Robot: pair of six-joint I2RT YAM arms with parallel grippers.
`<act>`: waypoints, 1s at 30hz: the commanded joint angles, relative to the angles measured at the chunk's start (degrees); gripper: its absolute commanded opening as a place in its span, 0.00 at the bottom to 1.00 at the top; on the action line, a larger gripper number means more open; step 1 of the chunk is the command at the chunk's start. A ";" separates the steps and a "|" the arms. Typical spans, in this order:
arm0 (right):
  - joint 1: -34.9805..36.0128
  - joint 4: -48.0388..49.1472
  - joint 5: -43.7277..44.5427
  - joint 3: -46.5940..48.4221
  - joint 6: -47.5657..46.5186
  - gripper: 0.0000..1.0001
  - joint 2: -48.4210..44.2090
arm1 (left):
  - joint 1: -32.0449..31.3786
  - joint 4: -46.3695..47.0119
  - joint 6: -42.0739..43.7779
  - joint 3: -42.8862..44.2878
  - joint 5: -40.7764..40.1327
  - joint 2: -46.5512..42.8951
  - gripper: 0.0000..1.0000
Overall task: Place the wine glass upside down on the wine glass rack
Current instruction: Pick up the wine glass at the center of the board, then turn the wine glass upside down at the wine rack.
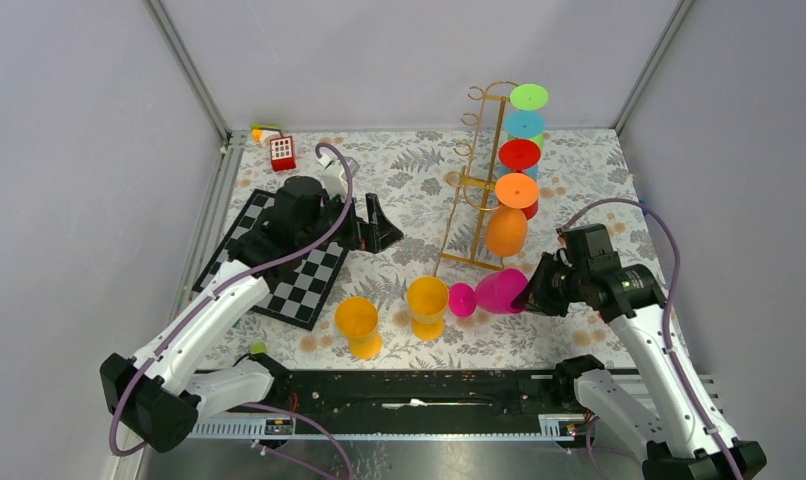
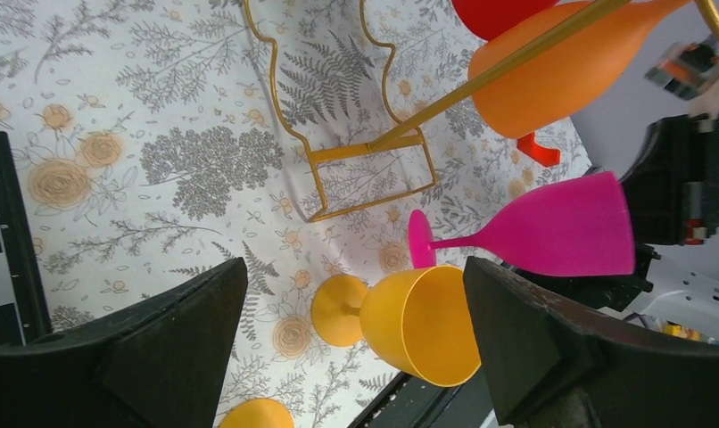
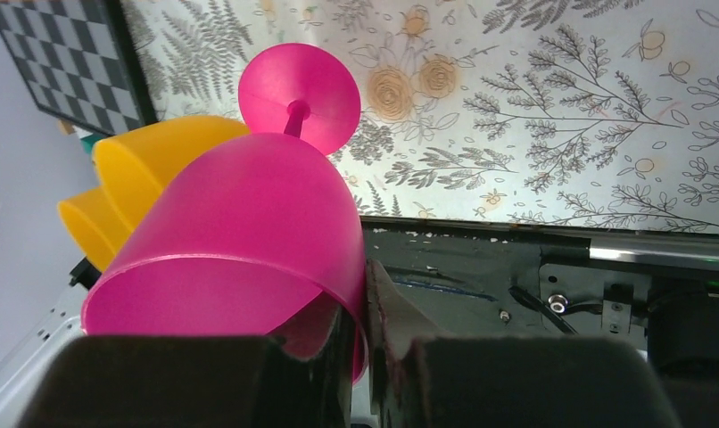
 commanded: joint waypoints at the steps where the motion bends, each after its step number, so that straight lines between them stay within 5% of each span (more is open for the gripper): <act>1: 0.43 -6.93 -0.61 8.06 -3.17 0.01 -0.11 | 1.06 1.96 -2.61 2.51 6.51 1.62 0.99; 10: 0.45 -13.78 -2.38 20.63 -5.12 0.01 0.81 | 1.47 2.65 -4.26 4.57 14.11 4.70 0.99; 15: 0.47 -9.48 -6.50 21.93 -3.46 0.01 -0.25 | 1.52 2.73 -6.10 5.70 18.65 6.73 0.96; 21: 0.48 -5.96 -8.55 20.99 -2.33 0.01 -0.52 | -0.29 5.51 -9.37 6.57 27.19 9.38 0.82; 30: 0.47 -1.90 -9.93 20.87 -0.07 0.01 -1.17 | -5.90 3.32 -8.53 9.52 28.76 13.78 0.64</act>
